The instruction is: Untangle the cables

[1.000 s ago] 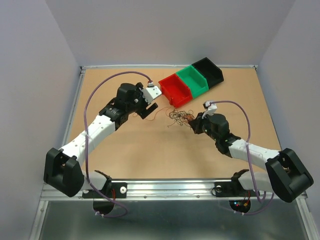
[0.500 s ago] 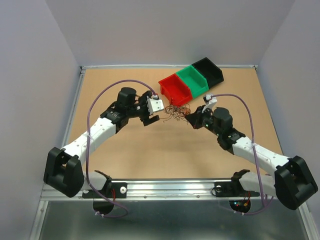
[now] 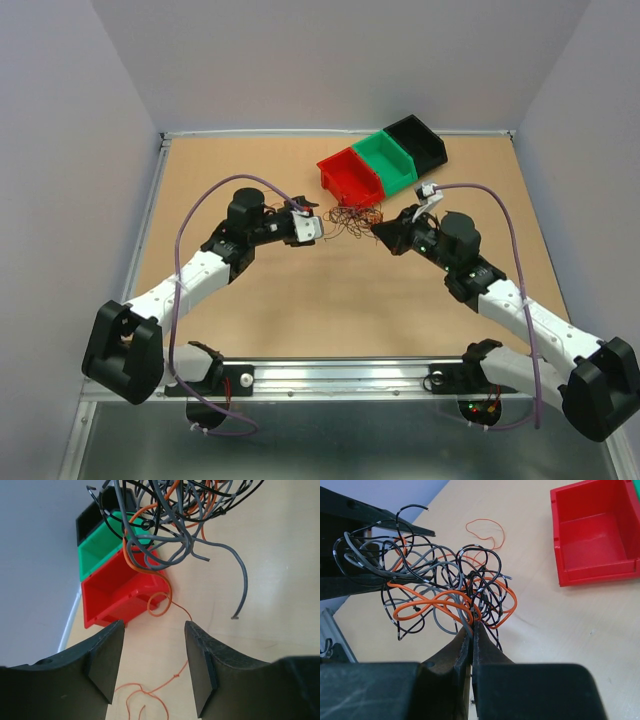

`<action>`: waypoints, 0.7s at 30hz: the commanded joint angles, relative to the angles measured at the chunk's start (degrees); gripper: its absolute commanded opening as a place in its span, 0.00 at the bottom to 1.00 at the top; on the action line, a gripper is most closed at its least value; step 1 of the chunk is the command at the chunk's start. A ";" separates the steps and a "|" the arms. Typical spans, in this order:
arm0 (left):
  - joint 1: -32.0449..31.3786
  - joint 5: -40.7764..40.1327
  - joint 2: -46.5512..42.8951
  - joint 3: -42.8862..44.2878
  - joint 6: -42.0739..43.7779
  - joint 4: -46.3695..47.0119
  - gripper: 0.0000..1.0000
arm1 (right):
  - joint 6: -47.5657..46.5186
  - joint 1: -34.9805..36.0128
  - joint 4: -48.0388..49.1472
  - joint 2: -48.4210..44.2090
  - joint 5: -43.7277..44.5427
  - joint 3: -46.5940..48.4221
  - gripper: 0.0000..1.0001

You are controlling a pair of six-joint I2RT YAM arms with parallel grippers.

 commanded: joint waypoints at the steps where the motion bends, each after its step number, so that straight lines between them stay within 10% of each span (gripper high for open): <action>1: 0.06 3.40 1.02 -1.86 -1.18 10.46 0.62 | 1.06 -0.07 0.47 -1.66 -4.05 5.25 0.01; 8: 0.06 6.04 2.08 -1.43 -1.00 11.88 0.58 | 1.59 -0.16 0.47 -2.10 -6.00 6.13 0.01; 16: -0.03 10.00 1.56 -0.54 -2.94 11.79 0.03 | 1.50 -0.16 1.08 -0.34 -5.04 5.87 0.01; 21: 0.06 3.16 -3.18 -1.43 -6.79 10.48 0.00 | 2.20 -0.16 2.66 -0.17 3.83 2.35 0.00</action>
